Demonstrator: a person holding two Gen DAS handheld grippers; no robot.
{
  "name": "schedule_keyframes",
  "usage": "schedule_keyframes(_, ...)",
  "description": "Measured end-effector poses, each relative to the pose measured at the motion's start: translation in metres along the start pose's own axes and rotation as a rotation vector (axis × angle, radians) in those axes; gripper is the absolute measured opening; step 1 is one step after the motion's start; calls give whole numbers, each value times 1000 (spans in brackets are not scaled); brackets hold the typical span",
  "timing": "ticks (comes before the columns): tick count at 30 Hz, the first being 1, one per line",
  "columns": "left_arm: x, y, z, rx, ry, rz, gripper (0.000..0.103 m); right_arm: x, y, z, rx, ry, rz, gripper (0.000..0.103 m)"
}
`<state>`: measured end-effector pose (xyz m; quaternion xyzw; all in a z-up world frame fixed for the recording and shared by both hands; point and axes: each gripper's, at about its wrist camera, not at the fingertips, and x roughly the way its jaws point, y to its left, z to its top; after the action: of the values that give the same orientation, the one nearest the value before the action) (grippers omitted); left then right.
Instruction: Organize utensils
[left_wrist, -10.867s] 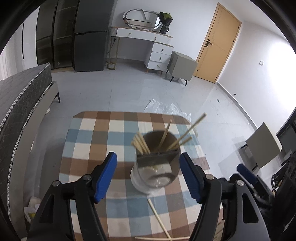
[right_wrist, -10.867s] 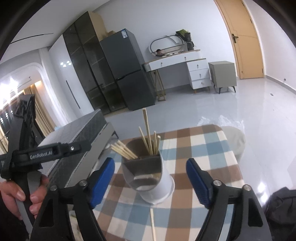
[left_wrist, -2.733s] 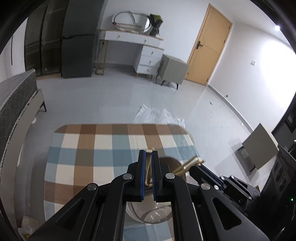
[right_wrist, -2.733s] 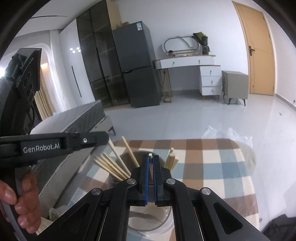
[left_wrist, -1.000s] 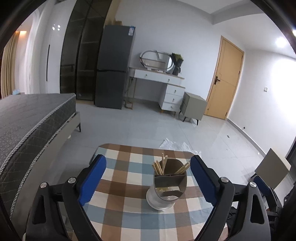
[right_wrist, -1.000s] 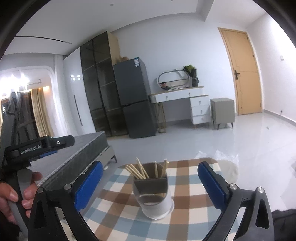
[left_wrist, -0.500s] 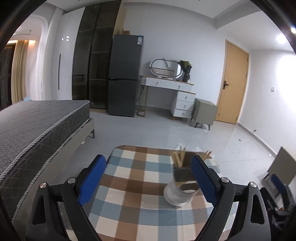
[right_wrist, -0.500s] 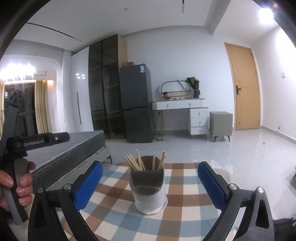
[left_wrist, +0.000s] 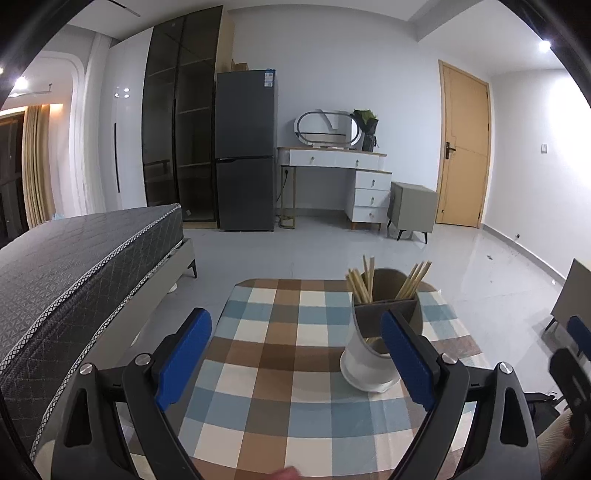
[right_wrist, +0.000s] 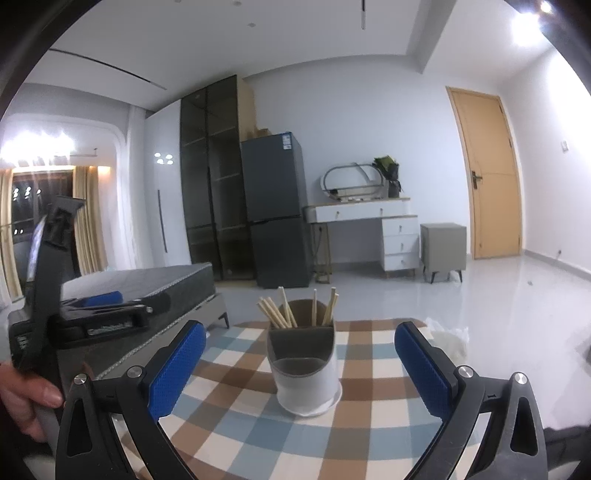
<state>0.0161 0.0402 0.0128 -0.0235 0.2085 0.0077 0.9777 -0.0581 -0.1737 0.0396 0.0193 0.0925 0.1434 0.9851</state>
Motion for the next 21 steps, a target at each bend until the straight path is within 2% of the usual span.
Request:
schedule_keyframes(6, 0, -5, -9, 11, 14, -10, 90, 6, 8, -7, -55, 60, -25, 103)
schedule_keyframes(21, -5, -5, -9, -16, 26, -17, 90, 6, 10, -8, -71, 78, -70, 103)
